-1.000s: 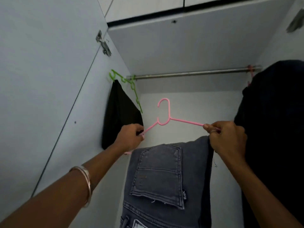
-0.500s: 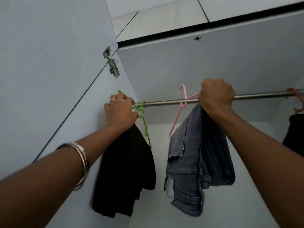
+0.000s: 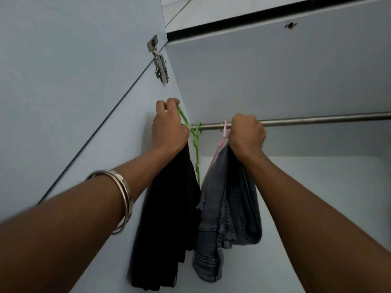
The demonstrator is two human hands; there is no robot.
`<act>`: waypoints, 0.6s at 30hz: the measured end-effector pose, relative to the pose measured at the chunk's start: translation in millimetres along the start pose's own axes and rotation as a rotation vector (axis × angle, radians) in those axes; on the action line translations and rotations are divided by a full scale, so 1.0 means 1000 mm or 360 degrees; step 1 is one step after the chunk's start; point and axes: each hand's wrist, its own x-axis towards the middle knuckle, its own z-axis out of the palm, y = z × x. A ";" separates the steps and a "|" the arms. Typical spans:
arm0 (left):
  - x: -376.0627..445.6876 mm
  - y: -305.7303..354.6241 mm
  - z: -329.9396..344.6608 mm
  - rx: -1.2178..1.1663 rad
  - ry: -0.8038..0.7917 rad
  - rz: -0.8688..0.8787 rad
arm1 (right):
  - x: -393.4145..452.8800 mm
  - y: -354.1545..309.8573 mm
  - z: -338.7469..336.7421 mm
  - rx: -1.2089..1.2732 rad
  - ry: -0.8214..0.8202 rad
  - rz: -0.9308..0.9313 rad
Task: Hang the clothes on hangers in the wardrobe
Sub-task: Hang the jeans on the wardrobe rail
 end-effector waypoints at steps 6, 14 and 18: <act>-0.004 -0.007 0.004 -0.0018 -0.0039 0.0000 | 0.011 -0.016 -0.007 0.0513 -0.0075 0.0183; -0.015 -0.008 0.001 -0.0066 -0.0085 -0.0082 | 0.019 -0.029 -0.012 0.1012 -0.0024 0.0124; -0.026 0.000 0.002 -0.0013 -0.0144 -0.0138 | 0.010 -0.033 -0.009 0.1076 -0.0028 0.0048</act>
